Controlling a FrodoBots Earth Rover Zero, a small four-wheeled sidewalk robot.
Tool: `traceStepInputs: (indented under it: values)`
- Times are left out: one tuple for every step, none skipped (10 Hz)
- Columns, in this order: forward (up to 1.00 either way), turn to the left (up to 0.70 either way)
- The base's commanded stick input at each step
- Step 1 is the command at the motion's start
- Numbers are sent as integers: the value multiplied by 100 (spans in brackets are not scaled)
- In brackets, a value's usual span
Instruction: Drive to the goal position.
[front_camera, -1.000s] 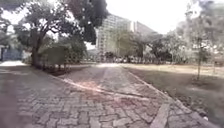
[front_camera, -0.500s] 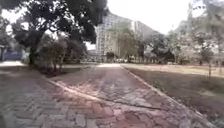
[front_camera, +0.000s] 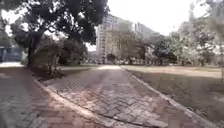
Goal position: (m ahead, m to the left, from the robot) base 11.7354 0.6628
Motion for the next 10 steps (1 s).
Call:
traceStepInputs:
  values:
    - [85,0]
    - [85,0]
    - [85,0]
    - [85,0]
    - [85,0]
    - [85,0]
    - [85,0]
    - [85,0]
    - [85,0]
    - [85,0]
